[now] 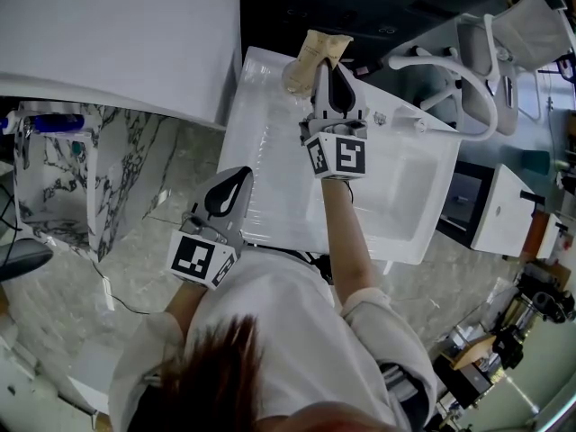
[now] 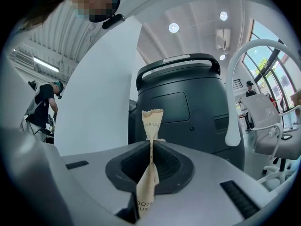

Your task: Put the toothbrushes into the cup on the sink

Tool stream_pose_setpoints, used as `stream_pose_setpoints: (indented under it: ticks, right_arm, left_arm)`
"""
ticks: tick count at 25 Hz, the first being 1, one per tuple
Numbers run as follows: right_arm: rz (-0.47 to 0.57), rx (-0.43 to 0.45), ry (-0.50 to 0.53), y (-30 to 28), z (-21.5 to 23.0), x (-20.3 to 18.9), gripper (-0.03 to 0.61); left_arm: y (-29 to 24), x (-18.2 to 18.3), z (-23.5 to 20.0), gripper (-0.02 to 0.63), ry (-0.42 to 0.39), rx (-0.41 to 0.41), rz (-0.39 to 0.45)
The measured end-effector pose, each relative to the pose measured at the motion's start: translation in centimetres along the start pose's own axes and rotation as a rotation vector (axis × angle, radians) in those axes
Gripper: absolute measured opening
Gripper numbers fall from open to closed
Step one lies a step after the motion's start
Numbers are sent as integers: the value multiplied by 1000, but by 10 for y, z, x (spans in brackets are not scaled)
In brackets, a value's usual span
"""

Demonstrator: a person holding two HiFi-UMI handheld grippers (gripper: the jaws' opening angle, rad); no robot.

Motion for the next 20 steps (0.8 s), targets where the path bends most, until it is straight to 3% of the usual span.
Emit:
stream_pose_setpoints:
  ticks: [20]
  right_arm:
    - [-218, 76, 105, 5, -22, -65, 26]
  left_arm:
    - [4, 2, 5, 14, -13, 6, 19]
Point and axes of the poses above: the fingertips, and each gripper's own axes: y backward along the fingers, z to its right, x out of its top, the point moved 1 cm from there along y, backward along the fingers, and after that the axes turned 6 degrees about y, right-handed, at the moved point
